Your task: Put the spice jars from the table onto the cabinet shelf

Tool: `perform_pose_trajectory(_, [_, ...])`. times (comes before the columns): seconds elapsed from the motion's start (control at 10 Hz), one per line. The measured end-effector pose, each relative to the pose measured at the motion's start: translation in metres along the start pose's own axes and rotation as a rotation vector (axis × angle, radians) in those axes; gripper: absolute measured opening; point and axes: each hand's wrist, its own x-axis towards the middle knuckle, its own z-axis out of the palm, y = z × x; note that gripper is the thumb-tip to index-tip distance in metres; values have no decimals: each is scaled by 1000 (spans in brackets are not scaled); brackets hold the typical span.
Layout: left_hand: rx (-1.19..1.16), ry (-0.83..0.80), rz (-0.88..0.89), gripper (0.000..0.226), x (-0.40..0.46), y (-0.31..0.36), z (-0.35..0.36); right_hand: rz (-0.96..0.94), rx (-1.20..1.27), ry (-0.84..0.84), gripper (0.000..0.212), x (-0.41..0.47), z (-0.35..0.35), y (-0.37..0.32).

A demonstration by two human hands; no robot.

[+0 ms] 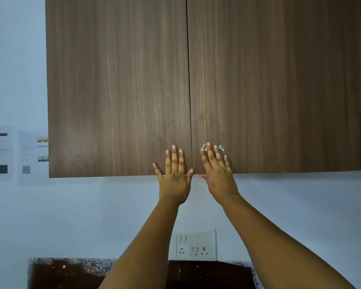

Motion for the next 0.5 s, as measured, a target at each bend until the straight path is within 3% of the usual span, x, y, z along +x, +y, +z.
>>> perform_pose_trajectory(0.3, [0, -183, -15, 70, -2, 6, -26, 59, 27, -118, 88, -5, -20, -12])
perform_pose_trajectory(0.4, [-20, -154, -15, 68, -9, 11, -41, 68, 32, -154, 81, -9, -38, -21])
perform_pose_trajectory(0.5, [-79, -52, 5, 66, -13, 13, -57, 36, 27, -49, 73, -12, -58, -32])
